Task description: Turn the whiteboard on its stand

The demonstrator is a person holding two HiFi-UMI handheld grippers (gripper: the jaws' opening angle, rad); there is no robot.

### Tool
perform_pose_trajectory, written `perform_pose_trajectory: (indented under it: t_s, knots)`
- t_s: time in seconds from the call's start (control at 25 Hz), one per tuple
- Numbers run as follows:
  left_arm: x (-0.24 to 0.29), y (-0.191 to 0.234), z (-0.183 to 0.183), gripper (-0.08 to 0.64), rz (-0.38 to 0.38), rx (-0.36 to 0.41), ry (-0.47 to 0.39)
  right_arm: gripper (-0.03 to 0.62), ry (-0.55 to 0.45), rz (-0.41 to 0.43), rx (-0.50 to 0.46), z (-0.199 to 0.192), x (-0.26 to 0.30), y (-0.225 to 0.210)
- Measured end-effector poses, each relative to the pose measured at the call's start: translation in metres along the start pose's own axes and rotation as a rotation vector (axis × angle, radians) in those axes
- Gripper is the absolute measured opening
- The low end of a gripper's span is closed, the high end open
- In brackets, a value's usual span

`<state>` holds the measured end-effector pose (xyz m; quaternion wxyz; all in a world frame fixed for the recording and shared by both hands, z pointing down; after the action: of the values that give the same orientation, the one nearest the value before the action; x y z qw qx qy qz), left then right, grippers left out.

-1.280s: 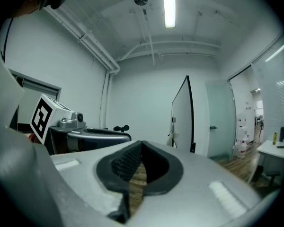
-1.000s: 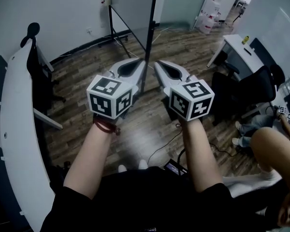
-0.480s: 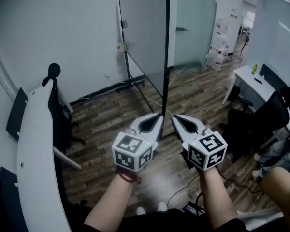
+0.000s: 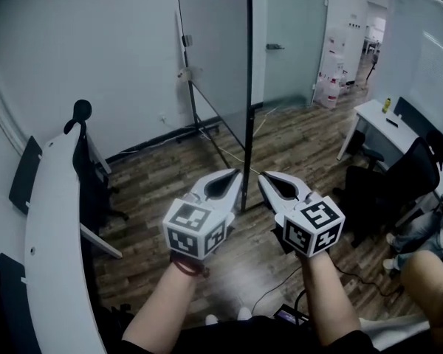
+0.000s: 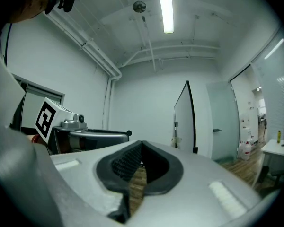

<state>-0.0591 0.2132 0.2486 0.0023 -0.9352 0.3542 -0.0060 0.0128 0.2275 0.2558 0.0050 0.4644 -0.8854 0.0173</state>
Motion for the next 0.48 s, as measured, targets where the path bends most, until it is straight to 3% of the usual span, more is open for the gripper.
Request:
perform_pose_trajectory:
  t_s: [0.48]
  knots:
    - [0.023, 0.000, 0.003, -0.003, 0.014, 0.001, -0.007, 0.002, 0.004, -0.011, -0.028, 0.006, 0.004, -0.023]
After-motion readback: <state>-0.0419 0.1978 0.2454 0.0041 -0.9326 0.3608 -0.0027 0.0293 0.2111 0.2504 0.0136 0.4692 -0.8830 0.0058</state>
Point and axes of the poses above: the fingertips, and each gripper's own axes: x forward along the fingers, y to its left, z out of its top, the point moved 2 cm from there along -x, backward along the fingers
